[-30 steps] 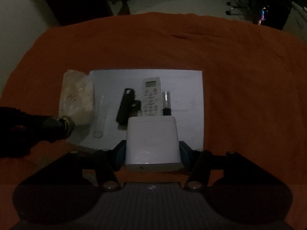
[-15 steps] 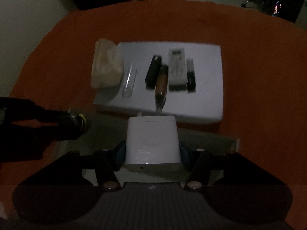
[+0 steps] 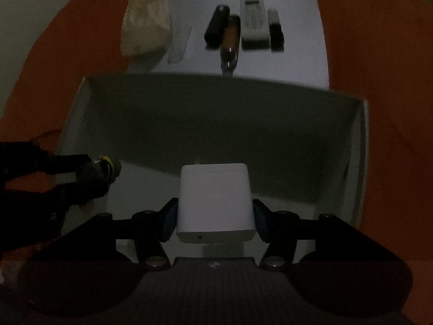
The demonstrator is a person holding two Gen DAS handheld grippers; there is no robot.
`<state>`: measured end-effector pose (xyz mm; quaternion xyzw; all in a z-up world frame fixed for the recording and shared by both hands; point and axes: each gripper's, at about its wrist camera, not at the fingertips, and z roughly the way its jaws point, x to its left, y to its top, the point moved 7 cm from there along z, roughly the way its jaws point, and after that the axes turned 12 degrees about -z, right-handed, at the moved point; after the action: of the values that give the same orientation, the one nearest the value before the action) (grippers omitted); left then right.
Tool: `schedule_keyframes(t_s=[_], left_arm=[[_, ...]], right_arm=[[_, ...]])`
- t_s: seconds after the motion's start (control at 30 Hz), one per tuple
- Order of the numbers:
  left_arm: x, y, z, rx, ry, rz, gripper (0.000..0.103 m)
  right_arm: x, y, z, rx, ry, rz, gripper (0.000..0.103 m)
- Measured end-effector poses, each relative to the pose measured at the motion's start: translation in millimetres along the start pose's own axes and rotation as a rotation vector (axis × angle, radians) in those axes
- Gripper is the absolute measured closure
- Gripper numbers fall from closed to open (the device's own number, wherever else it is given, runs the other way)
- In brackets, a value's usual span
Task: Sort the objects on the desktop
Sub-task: 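Carry the charger cube and figurine with both tools into the white box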
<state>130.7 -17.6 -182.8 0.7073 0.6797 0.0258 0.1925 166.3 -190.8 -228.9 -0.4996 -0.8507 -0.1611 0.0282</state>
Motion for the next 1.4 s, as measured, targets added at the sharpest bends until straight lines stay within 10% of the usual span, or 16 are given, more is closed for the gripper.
schedule_keyframes(t_s=[1.4], left_arm=[[-25, -45, 89, 0.128, 0.139, -0.012, 0.07]], right_arm=[[-20, -52, 79, 0.173, -0.145, -0.004, 0.044]])
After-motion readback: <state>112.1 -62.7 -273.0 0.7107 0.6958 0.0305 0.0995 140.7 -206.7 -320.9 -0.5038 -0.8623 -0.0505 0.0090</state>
